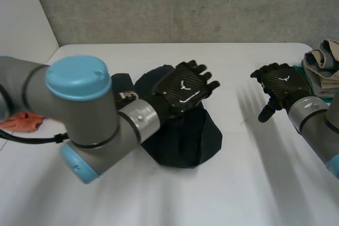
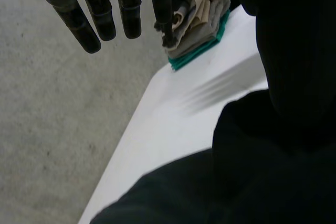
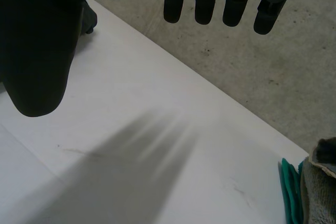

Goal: Fold the laundry.

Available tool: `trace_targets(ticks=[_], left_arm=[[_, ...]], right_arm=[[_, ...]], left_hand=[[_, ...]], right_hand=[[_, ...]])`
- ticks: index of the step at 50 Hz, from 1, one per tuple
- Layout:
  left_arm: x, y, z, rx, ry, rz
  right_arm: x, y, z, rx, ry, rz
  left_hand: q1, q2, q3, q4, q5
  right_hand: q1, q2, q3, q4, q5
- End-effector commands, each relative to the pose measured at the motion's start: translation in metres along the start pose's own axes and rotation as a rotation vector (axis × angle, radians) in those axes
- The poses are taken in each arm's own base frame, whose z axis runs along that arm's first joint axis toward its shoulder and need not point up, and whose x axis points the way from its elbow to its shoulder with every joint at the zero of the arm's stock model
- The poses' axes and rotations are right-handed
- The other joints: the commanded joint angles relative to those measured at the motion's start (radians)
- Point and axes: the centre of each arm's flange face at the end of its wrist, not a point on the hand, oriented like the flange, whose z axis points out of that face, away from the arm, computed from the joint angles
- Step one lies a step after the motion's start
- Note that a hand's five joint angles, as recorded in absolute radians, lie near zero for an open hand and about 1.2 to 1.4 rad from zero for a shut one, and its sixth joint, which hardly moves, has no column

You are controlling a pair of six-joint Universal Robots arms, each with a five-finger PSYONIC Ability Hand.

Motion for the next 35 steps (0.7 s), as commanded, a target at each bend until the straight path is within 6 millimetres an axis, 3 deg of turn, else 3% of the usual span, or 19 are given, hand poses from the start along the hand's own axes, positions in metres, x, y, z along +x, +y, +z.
trace_targets(ticks=[1,6,10,13,22,26,27,28,29,30,32,35], left_arm=[[-0.016,0.006,-0.036,-0.157,0.034,-0.024],[-0.026,0.038,-0.059,-0.3,0.092,0.012],[-0.046,0.065,-0.058,-0.333,0.054,0.065],[-0.059,0.09,-0.045,-0.333,-0.002,0.069],[-0.066,0.146,-0.005,-0.335,-0.132,0.031],[-0.069,0.155,0.01,-0.332,-0.187,0.065],[-0.069,0.157,0.013,-0.337,-0.195,0.069],[-0.069,0.16,0.015,-0.345,-0.204,0.074],[-0.073,0.163,0.019,-0.362,-0.223,0.083],[-0.078,0.16,0.02,-0.367,-0.24,0.086],[-0.09,0.149,0.021,-0.363,-0.285,0.101],[-0.112,0.099,0.025,-0.25,-0.382,0.095]], right_arm=[[0.001,0.002,0.001,-0.009,0.01,-0.004],[-0.001,0.003,0.002,-0.015,0.004,-0.004],[-0.004,0.006,0.003,-0.024,-0.008,-0.006],[-0.009,0.009,0.002,-0.035,-0.021,-0.017],[-0.01,0.013,0.002,-0.05,-0.026,-0.047],[-0.008,0.014,0.003,-0.051,-0.025,-0.046],[-0.008,0.014,0.003,-0.051,-0.025,-0.046],[-0.008,0.014,0.003,-0.053,-0.024,-0.046],[-0.008,0.014,0.004,-0.054,-0.023,-0.046],[-0.008,0.014,0.004,-0.054,-0.021,-0.046],[-0.008,0.014,0.004,-0.054,-0.021,-0.046],[-0.006,0.013,0.004,-0.051,-0.017,-0.05]], left_hand=[[-0.028,-0.125,-0.035,-0.026,-0.046],[-0.028,-0.125,-0.035,-0.026,-0.046],[-0.028,-0.125,-0.035,-0.026,-0.046],[-0.028,-0.125,-0.035,-0.026,-0.046],[-0.028,-0.125,-0.035,-0.026,-0.046],[-0.007,-0.104,-0.014,-0.005,-0.025],[0.095,-0.002,0.088,0.097,0.077],[0.296,0.2,0.289,0.299,0.278],[0.897,0.8,0.89,0.9,0.879],[1.191,1.094,1.184,1.193,1.173],[1.193,1.097,1.187,1.196,1.176],[1.193,1.097,1.187,1.196,1.176]], right_hand=[[-0.138,-0.036,-0.03,-0.029,-0.042],[-0.138,-0.036,-0.03,-0.029,-0.042],[-0.138,-0.036,-0.03,-0.029,-0.042],[-0.138,-0.036,-0.03,-0.029,-0.042],[-0.138,-0.036,-0.03,-0.029,-0.042],[-0.138,-0.036,-0.03,-0.029,-0.042],[-0.138,-0.036,-0.03,-0.029,-0.042],[-0.138,-0.036,-0.03,-0.029,-0.042],[-0.138,-0.036,-0.03,-0.029,-0.042],[-0.138,-0.036,-0.03,-0.029,-0.042],[-0.138,-0.036,-0.03,-0.029,-0.042],[-0.138,-0.036,-0.03,-0.029,-0.042]])
